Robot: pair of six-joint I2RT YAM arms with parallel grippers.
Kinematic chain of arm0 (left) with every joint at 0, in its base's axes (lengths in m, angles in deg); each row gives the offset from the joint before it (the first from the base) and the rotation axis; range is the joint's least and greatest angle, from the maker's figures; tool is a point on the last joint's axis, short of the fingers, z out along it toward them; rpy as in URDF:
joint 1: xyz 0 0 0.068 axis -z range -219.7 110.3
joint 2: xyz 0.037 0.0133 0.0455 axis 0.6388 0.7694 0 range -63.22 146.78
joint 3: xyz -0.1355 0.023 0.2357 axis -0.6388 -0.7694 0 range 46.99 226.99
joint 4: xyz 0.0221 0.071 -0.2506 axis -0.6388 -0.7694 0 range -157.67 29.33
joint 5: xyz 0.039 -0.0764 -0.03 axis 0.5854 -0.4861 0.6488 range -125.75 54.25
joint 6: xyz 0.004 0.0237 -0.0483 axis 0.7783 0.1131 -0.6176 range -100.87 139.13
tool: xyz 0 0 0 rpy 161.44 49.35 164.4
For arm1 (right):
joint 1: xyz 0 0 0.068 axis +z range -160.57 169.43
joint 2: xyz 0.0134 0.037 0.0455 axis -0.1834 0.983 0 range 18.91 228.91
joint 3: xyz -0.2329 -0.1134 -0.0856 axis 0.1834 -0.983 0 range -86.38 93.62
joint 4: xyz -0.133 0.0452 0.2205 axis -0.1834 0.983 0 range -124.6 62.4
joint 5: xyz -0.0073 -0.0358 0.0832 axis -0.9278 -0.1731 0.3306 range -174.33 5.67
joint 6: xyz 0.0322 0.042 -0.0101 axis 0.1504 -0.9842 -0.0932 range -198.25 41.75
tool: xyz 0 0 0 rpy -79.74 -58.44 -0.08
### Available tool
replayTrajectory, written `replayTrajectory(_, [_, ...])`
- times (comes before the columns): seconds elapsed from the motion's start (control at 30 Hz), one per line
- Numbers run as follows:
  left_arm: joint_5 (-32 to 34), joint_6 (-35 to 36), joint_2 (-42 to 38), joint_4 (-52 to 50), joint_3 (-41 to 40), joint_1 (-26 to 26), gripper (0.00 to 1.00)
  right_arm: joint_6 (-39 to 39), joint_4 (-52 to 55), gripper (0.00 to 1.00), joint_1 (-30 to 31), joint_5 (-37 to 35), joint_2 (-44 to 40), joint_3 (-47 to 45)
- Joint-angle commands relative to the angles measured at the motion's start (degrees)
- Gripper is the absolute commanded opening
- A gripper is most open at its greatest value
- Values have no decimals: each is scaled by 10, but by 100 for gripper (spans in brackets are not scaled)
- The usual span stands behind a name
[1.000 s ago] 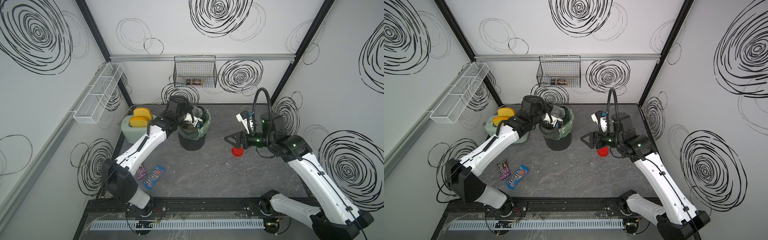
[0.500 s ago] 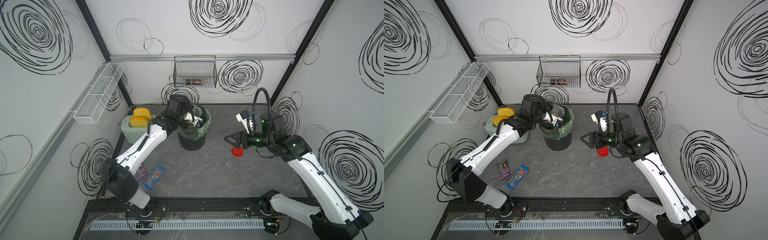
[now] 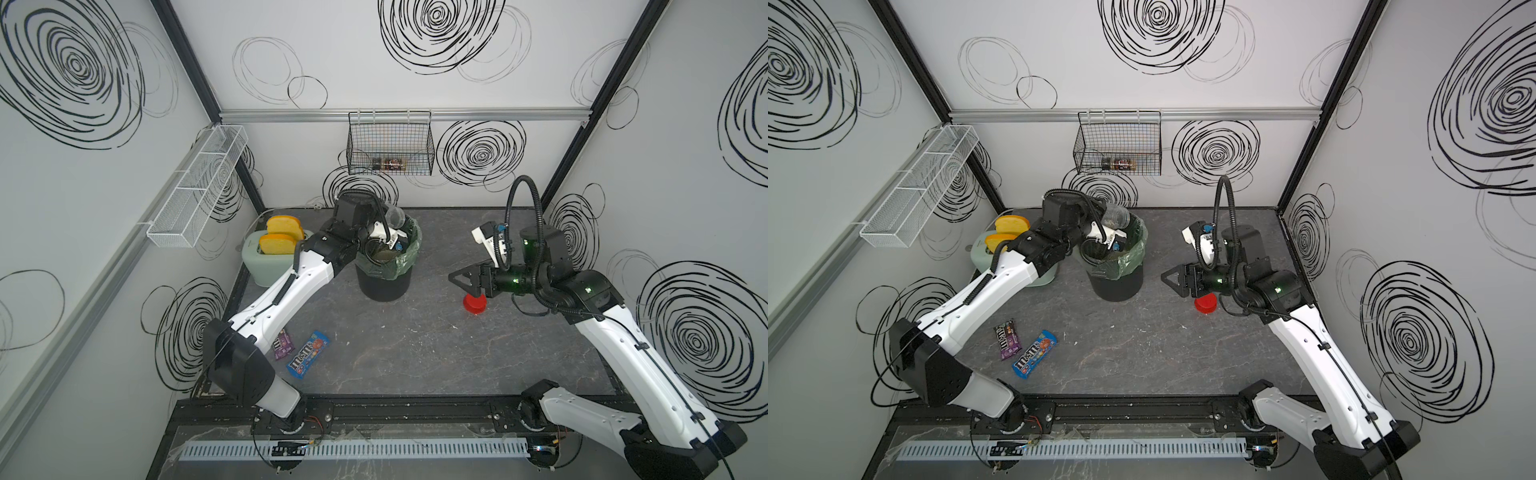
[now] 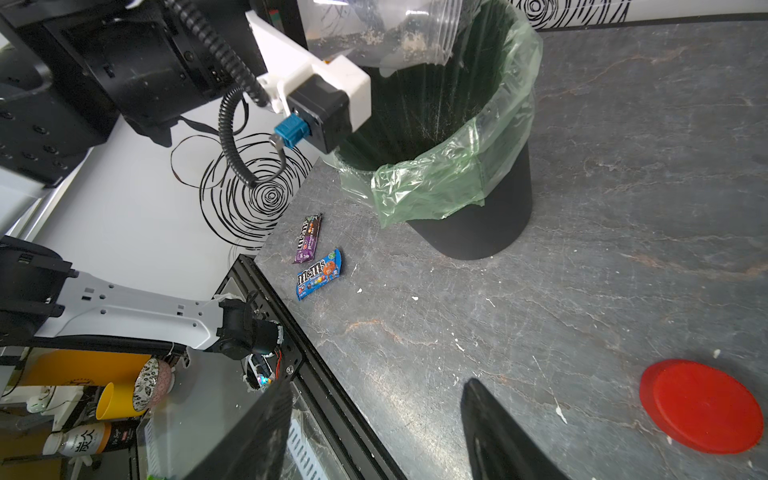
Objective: Empty expired oatmeal from jars
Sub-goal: Pour the expired oatmeal into the trash bin.
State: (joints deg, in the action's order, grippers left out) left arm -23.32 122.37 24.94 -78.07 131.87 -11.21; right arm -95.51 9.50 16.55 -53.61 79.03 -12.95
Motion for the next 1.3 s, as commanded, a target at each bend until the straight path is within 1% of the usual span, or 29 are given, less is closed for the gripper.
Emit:
replayTrajectory(0.0, [-7,116,-12,-3,-2,-1,0,10,-3,67,-3,1,-2,9])
replayTrajectory(0.03, [10,130,-19,49,-30,-15,0,11,-3,67,-2,2,-2,7])
replayTrajectory(0.07, [27,122,-20,54,-30,-32,0,11,-2,67,-1,2,-2,6])
replayTrajectory(0.13, [-4,77,-27,-13,7,-47,0,9,-5,67,-2,2,-6,0])
replayTrajectory(0.17, [-23,93,-35,-20,-2,-43,0,8,-8,67,-2,5,-6,-4])
replayTrajectory(0.23, [-10,132,-40,30,-45,-30,0,4,-17,67,-1,12,-2,-9])
replayTrajectory(0.33, [9,104,-33,8,-16,-37,0,2,-17,67,-1,14,5,0])
replayTrajectory(0.43, [-36,124,-33,-8,-11,-22,0,2,-21,67,-2,9,0,-8])
replayTrajectory(0.47, [-25,124,-25,3,-10,-14,0,1,-23,67,-2,12,2,-11])
replayTrajectory(0.53, [8,93,-12,12,7,-33,0,0,-19,67,-2,17,8,-5])
replayTrajectory(0.6, [-19,79,-14,-26,19,-31,0,3,-15,67,-2,10,5,3])
replayTrajectory(0.63, [-36,102,-20,-27,4,-13,0,2,-19,67,-2,8,2,-2])
replayTrajectory(0.7, [-29,88,-22,71,-29,-18,0,1,-21,68,-3,15,7,-5])
replayTrajectory(0.73, [-7,80,-14,29,2,-26,0,2,-15,67,-2,17,11,0])
replayTrajectory(0.77, [-6,59,-8,-14,32,-10,0,3,-11,67,-1,14,10,4])
replayTrajectory(0.83, [-56,58,-19,9,7,-14,0,5,-15,67,-2,7,4,-2])
replayTrajectory(0.87, [0,94,-22,9,-7,-10,0,5,-16,67,-2,8,4,-3])
replayTrajectory(0.9, [36,75,-25,21,-6,12,0,8,-11,67,-2,8,7,1])
replayTrajectory(0.93, [-36,-4,-38,52,-6,7,0,8,-6,67,-2,5,7,3])
replayTrajectory(0.97, [-100,21,-48,-9,1,-23,0,8,-10,68,-2,5,4,-1])
replayTrajectory(1.0, [-70,70,-51,-45,-5,-28,0,8,-12,68,-3,6,4,-2])
replayTrajectory(1.03, [-44,20,-55,63,-44,-33,0,8,-8,67,-2,7,5,-1])
replayTrajectory(1.07, [-31,25,-54,78,-58,-47,0,8,-7,68,-1,7,4,-1])
replayTrajectory(1.1, [-2,60,-51,-11,-33,-39,0,9,-8,67,-1,5,2,-2])
replayTrajectory(1.13, [-42,-16,-52,3,-21,-34,0,8,-9,67,-1,5,2,-4])
replayTrajectory(1.17, [-63,-4,-56,-37,-10,-34,0,7,-11,68,-1,7,3,-7])
replayTrajectory(1.2, [-58,20,-60,-40,-18,-36,0,5,-15,68,-1,11,6,-7])
replayTrajectory(1.23, [-43,0,-65,40,-48,-45,0,4,-16,68,-1,13,9,-4])
replayTrajectory(1.27, [-6,42,-62,21,-45,-39,0,5,-15,67,0,12,10,1])
